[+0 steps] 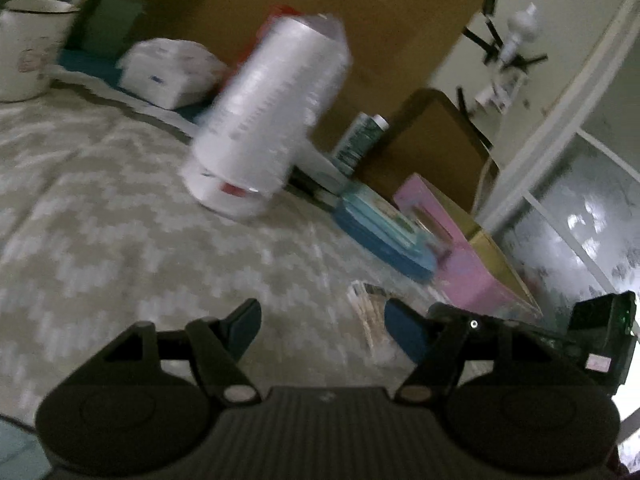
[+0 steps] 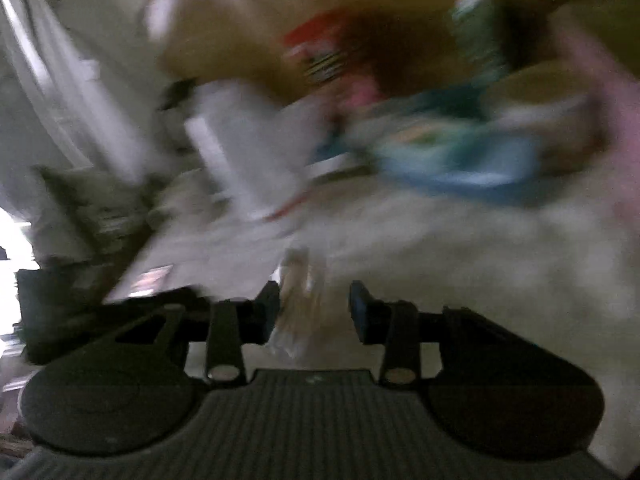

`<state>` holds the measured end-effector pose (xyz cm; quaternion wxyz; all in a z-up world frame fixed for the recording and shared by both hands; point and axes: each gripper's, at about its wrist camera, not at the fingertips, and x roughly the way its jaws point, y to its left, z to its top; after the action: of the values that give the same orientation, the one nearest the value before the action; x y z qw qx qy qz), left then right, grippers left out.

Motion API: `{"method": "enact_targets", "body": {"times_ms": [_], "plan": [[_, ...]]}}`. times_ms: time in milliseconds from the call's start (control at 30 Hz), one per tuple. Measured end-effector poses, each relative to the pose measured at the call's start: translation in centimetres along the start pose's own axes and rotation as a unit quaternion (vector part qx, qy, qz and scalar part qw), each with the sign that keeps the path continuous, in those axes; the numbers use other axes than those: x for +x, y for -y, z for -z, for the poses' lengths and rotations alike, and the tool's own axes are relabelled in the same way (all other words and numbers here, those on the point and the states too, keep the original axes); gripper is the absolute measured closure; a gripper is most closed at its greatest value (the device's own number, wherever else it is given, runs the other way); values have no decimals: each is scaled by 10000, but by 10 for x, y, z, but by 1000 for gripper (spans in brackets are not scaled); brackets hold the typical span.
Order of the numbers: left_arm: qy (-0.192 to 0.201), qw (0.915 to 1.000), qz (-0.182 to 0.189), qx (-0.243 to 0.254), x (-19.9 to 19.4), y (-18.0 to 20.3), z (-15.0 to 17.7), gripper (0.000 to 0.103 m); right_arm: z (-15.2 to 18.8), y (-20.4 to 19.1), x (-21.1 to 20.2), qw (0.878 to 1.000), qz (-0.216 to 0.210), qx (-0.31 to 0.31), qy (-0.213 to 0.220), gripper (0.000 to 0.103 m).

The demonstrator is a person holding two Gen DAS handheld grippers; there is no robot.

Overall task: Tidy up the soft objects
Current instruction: 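Grasp the bag of cotton swabs with the left tool, then carry the cotton swab bag into the pink tin and release it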

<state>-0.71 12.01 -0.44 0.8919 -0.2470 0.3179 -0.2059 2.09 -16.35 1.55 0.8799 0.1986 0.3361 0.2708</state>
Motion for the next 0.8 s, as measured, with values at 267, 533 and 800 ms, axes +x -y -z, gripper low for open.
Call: {"method": "enact_targets", "body": {"times_ms": [267,533,800], "plan": [[-395,9985,252,269,25,28,-4,33,22,-8,-34,9945,595,-727,468,41],[-997,9937,190,477,69,52,-7,39,37,-48,16,9673,890,-2376,-54,29],[-973,9905,353,908,72,93,-13,58,40,-46,9,9648,742,-2513,218,55]]}}
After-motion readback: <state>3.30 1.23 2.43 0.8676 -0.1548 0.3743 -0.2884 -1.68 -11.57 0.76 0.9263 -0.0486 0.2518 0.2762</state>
